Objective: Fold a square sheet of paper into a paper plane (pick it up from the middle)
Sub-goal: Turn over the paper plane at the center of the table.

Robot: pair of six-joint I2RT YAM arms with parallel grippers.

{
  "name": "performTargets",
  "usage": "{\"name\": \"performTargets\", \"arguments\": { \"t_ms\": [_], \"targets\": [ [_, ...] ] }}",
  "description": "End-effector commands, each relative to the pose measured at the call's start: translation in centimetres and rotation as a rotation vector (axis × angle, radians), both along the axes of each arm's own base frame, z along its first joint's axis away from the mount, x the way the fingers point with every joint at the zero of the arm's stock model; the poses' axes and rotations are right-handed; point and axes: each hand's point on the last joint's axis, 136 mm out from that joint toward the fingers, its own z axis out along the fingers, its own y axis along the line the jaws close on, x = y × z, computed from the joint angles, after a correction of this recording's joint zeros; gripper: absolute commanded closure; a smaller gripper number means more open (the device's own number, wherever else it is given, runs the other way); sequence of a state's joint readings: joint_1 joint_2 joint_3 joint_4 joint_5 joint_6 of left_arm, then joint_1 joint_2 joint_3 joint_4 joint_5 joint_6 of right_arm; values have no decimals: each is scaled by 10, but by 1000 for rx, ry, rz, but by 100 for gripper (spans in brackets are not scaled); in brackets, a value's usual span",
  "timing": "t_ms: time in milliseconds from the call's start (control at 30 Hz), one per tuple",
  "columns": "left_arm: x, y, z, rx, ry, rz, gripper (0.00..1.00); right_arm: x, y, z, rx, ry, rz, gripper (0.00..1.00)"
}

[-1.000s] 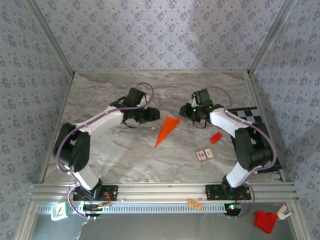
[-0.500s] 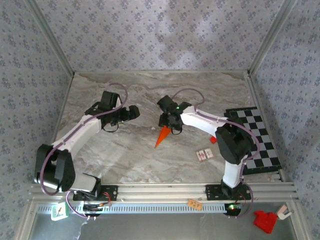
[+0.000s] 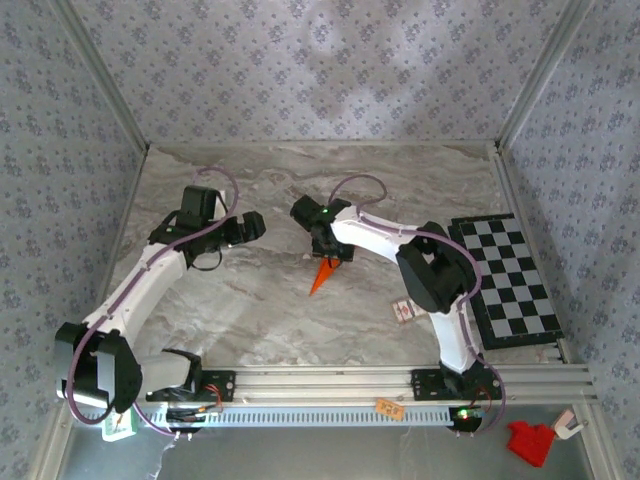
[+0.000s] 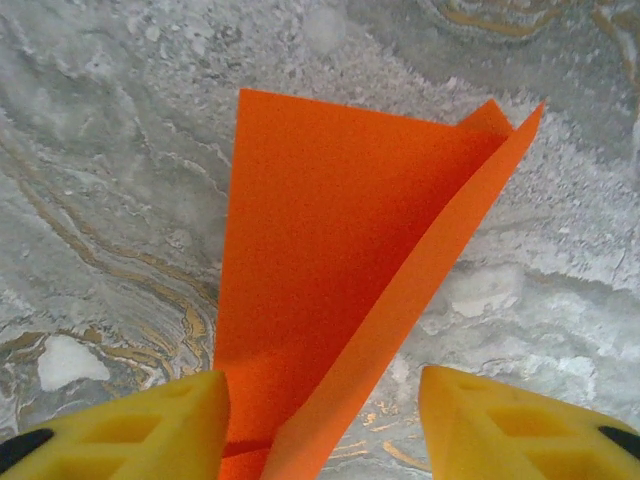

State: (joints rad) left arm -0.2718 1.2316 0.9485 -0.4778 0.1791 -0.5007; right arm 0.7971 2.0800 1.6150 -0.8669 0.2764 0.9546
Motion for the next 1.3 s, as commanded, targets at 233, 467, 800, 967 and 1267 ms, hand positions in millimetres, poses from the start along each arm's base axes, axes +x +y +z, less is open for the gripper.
{"name": "performTargets", "arguments": {
  "t_ms": [233, 467, 800, 967, 1267],
  "targets": [
    [-1, 3, -7, 6, 27, -14, 0, -9, -14, 2, -69, 20, -62, 61],
    [1, 9, -6, 11, 26, 4, 0, -5, -17, 8, -47, -9, -63, 83],
    [5, 20, -7, -24, 29, 75, 0, 9, -16, 42, -14, -95, 29, 100],
    [9, 29, -18, -106, 49, 151, 0, 24, 30, 68, 181, -137, 254, 100],
    [-1, 65, -38, -86, 56, 308, 1, 21, 116, 92, 571, -172, 561, 97]
  ]
}}
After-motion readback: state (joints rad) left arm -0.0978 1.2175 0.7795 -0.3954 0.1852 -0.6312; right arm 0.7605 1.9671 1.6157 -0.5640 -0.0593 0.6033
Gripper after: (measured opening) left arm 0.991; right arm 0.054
